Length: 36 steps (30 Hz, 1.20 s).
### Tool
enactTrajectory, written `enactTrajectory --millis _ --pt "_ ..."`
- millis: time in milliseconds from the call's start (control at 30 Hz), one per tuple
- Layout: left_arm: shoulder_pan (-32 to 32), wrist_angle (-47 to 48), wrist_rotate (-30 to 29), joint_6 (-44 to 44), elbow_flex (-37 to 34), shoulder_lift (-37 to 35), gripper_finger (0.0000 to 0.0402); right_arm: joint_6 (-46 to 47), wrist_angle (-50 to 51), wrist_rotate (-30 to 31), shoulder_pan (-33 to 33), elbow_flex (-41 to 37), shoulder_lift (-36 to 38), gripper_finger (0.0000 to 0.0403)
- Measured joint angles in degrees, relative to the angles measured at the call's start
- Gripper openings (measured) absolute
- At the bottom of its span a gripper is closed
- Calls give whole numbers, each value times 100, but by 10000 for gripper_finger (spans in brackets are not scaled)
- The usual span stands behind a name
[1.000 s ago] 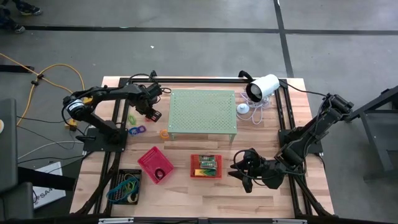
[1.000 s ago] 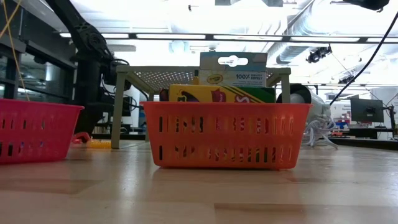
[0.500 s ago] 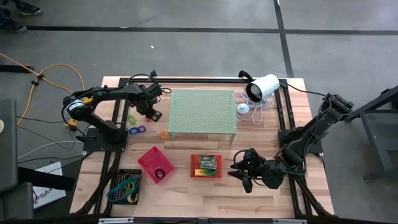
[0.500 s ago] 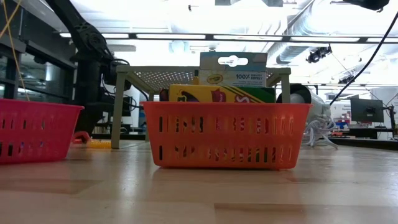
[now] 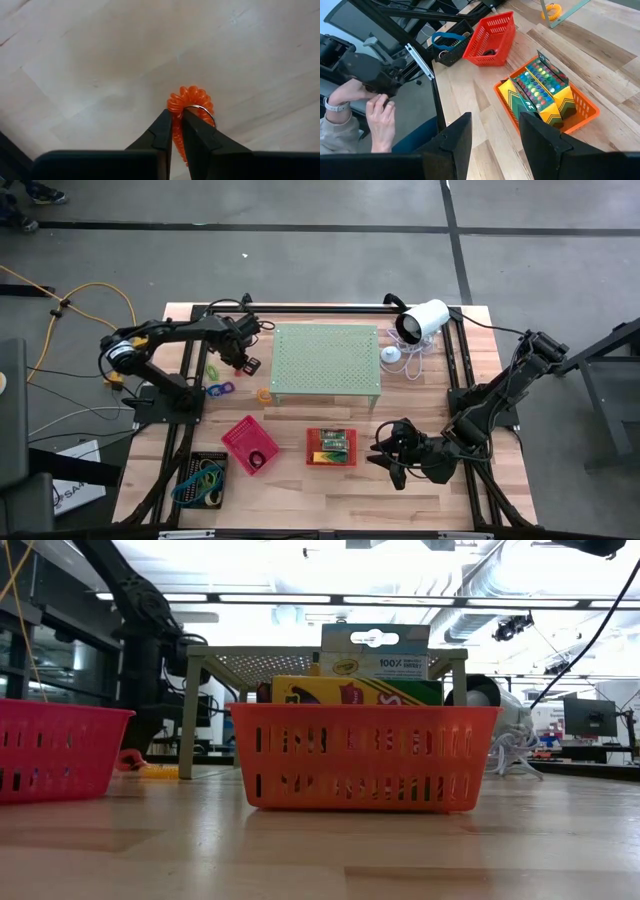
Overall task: Pick & Place Office Desk Supplies
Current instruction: Put the orange spring keychain into the red bin
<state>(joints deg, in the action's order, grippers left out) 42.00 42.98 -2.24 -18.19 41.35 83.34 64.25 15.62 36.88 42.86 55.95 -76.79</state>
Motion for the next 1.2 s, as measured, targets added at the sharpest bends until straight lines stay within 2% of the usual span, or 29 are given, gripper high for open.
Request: enactTrajectory --millis 333,800,967,1200 --pt "0 291 50 -270 -5 -757 25 0 0 0 0 1 1 151" --pt "-103 1384 57 -588 328 -2580 25 0 0 0 -1 1 0 150" --pt "-250 1700 57 -610 527 -2862 25 0 0 0 0 1 0 150" --pt "-825 1883 266 -629 535 -2976 25 0 0 0 1 1 0 150"
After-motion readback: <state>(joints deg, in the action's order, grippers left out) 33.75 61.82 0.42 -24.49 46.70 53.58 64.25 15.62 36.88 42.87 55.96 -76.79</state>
